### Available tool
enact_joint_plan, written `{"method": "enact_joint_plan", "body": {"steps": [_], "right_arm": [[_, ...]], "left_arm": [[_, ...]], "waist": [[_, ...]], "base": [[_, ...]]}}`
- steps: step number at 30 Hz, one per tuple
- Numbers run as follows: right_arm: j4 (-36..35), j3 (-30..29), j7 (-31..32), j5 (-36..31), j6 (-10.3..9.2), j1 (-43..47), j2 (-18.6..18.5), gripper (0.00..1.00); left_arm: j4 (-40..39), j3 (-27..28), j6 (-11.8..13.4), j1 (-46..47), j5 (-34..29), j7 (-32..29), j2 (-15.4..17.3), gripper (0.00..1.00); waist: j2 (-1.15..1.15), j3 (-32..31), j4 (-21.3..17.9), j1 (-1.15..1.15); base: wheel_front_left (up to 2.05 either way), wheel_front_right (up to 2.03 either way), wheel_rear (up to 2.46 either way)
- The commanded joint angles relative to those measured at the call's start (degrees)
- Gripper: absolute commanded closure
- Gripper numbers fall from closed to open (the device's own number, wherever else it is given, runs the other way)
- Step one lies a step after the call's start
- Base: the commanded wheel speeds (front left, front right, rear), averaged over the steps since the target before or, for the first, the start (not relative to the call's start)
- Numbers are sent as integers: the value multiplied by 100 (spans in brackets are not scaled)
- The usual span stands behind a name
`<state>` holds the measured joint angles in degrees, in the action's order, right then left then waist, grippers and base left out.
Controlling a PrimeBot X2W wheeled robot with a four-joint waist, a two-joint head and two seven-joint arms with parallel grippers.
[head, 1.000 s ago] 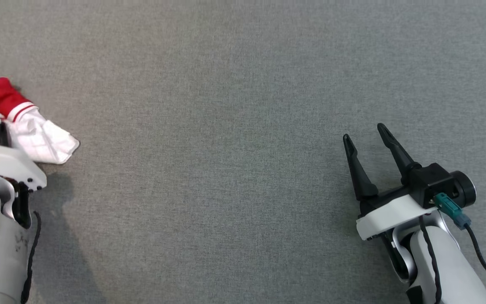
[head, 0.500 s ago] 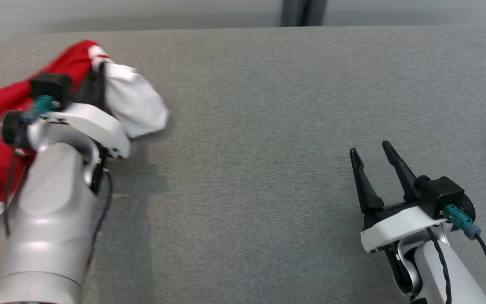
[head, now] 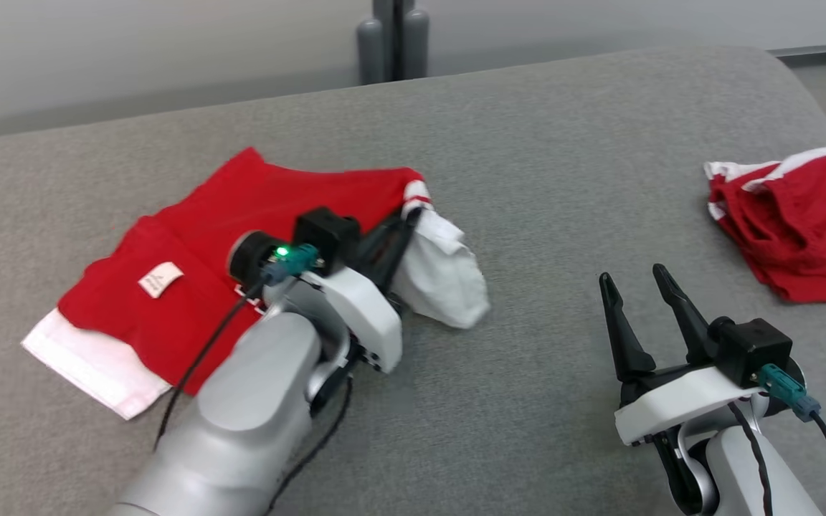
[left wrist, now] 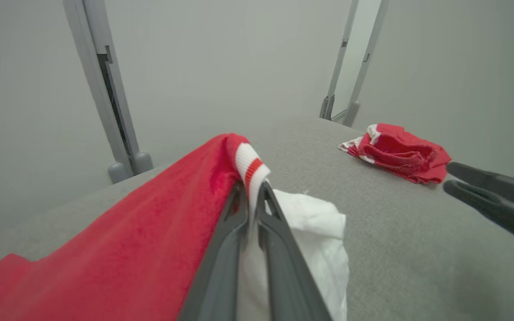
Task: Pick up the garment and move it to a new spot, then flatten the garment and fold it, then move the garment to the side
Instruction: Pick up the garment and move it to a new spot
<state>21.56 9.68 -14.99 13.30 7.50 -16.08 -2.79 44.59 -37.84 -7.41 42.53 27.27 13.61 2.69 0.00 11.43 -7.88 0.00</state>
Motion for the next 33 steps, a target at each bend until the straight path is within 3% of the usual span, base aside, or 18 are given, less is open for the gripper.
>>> {"method": "enact_joint_plan", "body": {"steps": [1, 7, 8, 9, 18, 28, 33], "right_arm": [[5, 12, -26, 53, -2, 42, -29, 0], [0, 87, -27, 133, -2, 44, -30, 0], [-7, 91, -27, 145, -2, 38, -29, 0], [-26, 74, -27, 156, -2, 31, -29, 0], [-77, -98, -26, 133, -2, 97, -29, 0], [29, -144, -26, 78, -2, 259, -30, 0], [121, -148, -27, 50, -2, 410, -32, 0]], "left_arm": [[-185, -344, 108, -82, 292, -15, 43, 100], [-408, -1237, 705, 224, 918, 52, 41, 100], [-390, -1283, 797, 273, 976, 84, 39, 78], [-287, -1341, 956, 327, 1011, 129, 39, 0], [-137, -745, 1223, 56, 697, 161, 82, 0], [-1093, 1213, 1591, -1617, -128, 162, 570, 0], [-1597, 2239, 1657, -2673, -486, 157, 573, 0]], "waist": [[0, -41, -215, 0], [0, 12, -484, 0], [0, 25, -512, 0], [0, 39, -542, 0], [0, -42, -344, 0], [0, -468, 76, 0], [0, -731, 281, 0]], "base": [[0, 0, 0], [0, 0, 0], [0, 0, 0], [0, 0, 0], [0, 0, 0], [0, 0, 0], [0, 0, 0]]}}
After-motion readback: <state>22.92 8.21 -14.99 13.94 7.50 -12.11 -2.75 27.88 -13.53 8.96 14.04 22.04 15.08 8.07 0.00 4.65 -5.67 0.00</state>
